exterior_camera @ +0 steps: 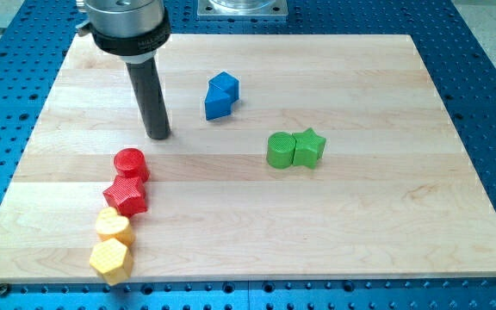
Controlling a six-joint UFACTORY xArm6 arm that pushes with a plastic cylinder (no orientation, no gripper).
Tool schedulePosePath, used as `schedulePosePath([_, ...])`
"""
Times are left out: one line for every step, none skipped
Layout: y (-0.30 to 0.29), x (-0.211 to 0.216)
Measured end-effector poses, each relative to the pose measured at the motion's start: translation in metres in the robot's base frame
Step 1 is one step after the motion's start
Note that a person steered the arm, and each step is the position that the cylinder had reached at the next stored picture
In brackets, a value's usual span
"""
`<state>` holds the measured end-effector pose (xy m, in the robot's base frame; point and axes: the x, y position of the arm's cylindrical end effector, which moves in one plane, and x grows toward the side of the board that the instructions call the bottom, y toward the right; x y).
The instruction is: Place the triangle horizontal to the left of the cube
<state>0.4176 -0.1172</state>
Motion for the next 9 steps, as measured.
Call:
schedulePosePath([0.028,-0.051])
schedulePosePath([0.058,-0.097])
schedulePosePath([0.068,-0.085])
schedulePosePath([0.077,-0.035])
schedulePosePath([0.085,-0.029])
schedulePosePath([0.085,-0.029])
schedulePosePath([0.085,-0.029])
schedulePosePath([0.085,-0.029])
schedulePosePath([0.077,-0.029])
